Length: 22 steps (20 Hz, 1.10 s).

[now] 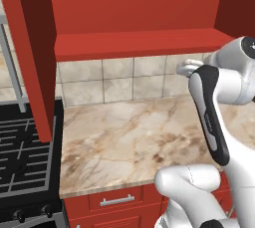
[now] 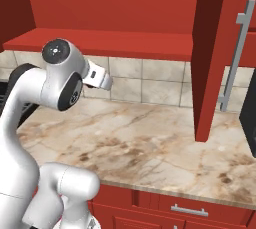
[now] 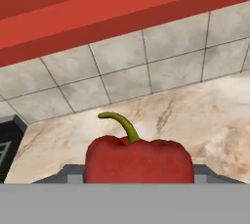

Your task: Pick the bell pepper from the counter and place it in the cabinet. Then close the cabinet.

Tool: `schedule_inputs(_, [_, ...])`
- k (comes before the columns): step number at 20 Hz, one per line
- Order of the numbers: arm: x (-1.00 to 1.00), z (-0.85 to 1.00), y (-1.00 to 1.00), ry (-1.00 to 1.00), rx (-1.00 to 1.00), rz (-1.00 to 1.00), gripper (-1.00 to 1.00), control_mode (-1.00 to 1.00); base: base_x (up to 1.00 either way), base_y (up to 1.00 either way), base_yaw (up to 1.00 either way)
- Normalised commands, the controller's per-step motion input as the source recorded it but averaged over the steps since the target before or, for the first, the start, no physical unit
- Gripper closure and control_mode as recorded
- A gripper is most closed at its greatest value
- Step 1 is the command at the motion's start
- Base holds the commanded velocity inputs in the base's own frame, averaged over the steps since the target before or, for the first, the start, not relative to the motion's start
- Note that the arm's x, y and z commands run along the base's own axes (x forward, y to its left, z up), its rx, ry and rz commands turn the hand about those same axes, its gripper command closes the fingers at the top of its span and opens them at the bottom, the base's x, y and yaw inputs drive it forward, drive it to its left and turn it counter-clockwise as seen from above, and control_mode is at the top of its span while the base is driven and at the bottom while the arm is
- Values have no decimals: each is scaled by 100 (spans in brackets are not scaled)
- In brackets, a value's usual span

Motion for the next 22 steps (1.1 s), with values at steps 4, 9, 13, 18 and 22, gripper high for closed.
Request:
schedule_inputs(4, [0, 98, 0, -14, 0, 0, 100, -100, 0, 0, 0])
schedule_inputs(9, [9, 68, 0, -18, 0, 0, 100, -100, 0, 0, 0])
schedule_inputs(13, [34, 28, 0, -23, 0, 0, 100, -100, 0, 0, 0])
schedule_inputs(18, [53, 3, 0, -8, 0, 0, 100, -100, 0, 0, 0])
schedule_inputs(22, [67, 0, 2, 0, 0, 0, 100, -100, 0, 0, 0])
